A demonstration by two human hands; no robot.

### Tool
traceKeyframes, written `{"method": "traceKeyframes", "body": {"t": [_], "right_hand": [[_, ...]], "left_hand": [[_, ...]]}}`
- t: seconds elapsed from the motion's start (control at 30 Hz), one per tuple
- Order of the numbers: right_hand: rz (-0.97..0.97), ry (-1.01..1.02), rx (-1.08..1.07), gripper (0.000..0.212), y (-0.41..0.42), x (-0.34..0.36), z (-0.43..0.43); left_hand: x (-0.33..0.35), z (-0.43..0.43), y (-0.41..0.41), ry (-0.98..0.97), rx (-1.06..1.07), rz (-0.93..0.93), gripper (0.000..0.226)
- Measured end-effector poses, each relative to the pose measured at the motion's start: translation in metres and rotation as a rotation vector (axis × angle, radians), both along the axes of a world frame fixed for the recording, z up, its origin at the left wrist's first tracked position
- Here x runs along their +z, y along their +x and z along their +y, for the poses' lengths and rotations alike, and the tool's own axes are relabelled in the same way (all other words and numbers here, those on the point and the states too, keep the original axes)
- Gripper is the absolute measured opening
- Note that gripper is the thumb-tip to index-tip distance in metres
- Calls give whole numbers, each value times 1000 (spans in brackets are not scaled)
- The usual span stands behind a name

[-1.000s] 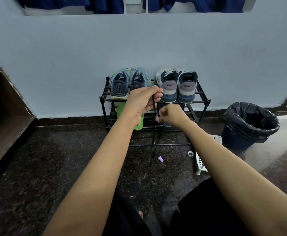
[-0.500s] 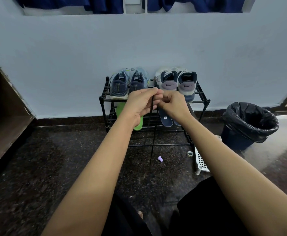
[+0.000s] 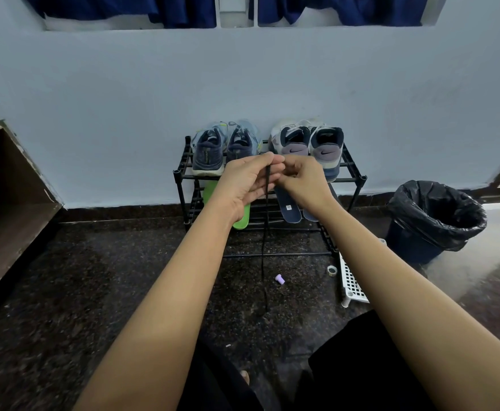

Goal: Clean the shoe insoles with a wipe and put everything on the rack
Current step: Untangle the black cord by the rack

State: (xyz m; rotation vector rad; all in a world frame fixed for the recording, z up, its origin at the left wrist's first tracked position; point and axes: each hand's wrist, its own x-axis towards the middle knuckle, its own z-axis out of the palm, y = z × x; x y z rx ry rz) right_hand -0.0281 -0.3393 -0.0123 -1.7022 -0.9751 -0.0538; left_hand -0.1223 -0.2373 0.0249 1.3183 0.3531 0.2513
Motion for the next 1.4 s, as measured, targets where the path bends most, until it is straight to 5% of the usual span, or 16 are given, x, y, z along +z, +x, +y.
{"method": "traceKeyframes", "body": {"t": [0.17, 0.3, 0.37, 0.5, 0.57, 0.7, 0.8, 0.9, 1.13, 1.23, 1.4], "right_hand": [[-25, -251, -173, 7, 8, -14, -1], [24, -585, -223, 10, 19, -27, -4], [40, -502, -190, 5, 17, -23, -5], [121, -54, 93, 30, 0, -2, -5], [111, 10, 126, 36, -1, 1, -3], [47, -96, -60, 8, 6, -10, 1], [79, -272, -126, 20, 11, -16, -1], [146, -467, -117, 9, 13, -20, -3], [240, -142, 89, 25, 1, -7, -1], [235, -174, 68, 29, -3, -5, 1], [305, -360, 117, 6, 3, -10, 0]], "left_hand": [[0, -3, 0, -3, 1, 4, 16], [0, -2, -2, -1, 1, 4, 15], [0, 0, -2, -2, -1, 5, 15], [0, 1, -1, -10, -3, 9, 15], [0, 1, -1, -6, -3, 7, 16], [-1, 0, 0, -6, 0, 4, 16], [-1, 0, -1, -12, 3, -9, 15], [-2, 1, -1, -4, 3, -12, 16], [-3, 5, 1, -30, -1, -31, 16], [-4, 5, 2, -57, 5, -69, 16], [-5, 4, 4, -39, 92, -163, 17]]}}
